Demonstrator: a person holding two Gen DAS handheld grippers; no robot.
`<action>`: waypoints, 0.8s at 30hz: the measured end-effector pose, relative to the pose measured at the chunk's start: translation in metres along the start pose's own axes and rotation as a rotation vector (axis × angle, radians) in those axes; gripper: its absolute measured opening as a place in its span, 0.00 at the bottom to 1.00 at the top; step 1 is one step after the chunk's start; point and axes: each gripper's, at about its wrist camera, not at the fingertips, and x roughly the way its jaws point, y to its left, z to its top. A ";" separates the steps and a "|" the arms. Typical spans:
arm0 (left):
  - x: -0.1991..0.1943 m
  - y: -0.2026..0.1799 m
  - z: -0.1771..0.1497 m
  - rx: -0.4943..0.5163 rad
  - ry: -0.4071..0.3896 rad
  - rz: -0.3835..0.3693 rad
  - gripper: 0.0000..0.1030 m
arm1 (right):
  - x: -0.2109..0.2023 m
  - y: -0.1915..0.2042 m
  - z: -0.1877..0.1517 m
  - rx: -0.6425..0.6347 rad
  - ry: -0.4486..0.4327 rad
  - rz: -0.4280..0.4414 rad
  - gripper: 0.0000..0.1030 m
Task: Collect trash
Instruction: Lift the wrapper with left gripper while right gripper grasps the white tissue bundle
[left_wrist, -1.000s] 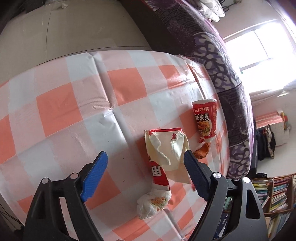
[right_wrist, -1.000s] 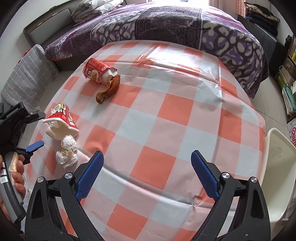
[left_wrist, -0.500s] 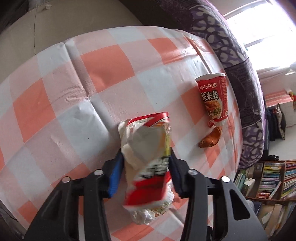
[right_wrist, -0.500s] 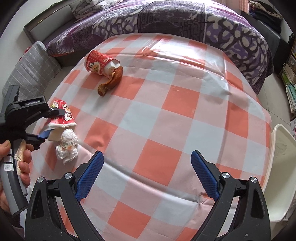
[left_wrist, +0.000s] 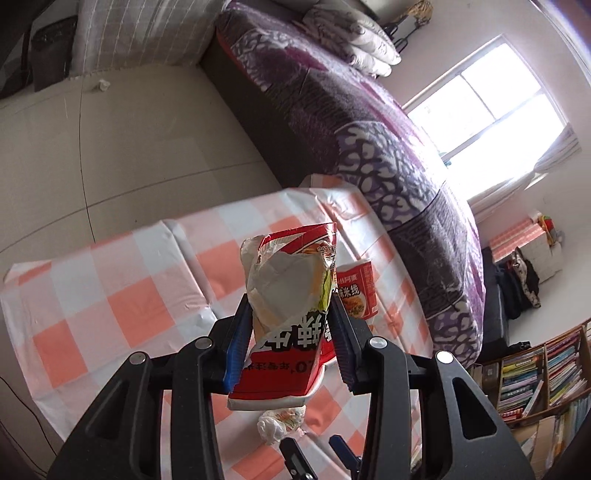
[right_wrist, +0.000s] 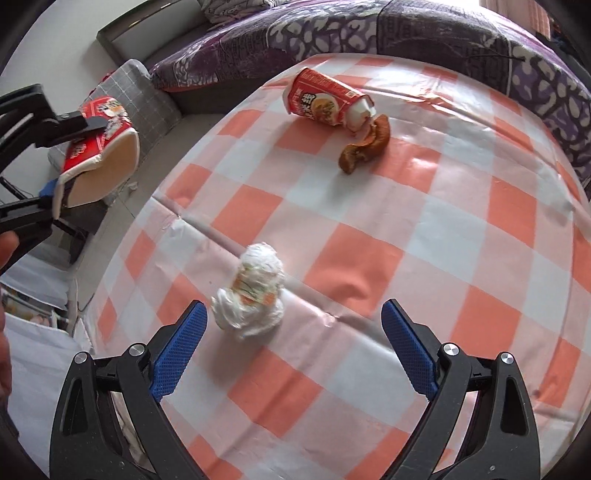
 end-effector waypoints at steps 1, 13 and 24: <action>-0.005 -0.001 0.001 0.007 -0.015 0.002 0.39 | 0.005 0.004 0.001 0.009 0.002 0.001 0.89; -0.022 -0.003 0.007 0.079 -0.067 0.030 0.40 | 0.025 0.013 0.005 0.050 0.034 -0.013 0.29; -0.037 -0.053 -0.024 0.297 -0.188 0.103 0.40 | -0.075 -0.018 0.030 -0.003 -0.201 -0.195 0.29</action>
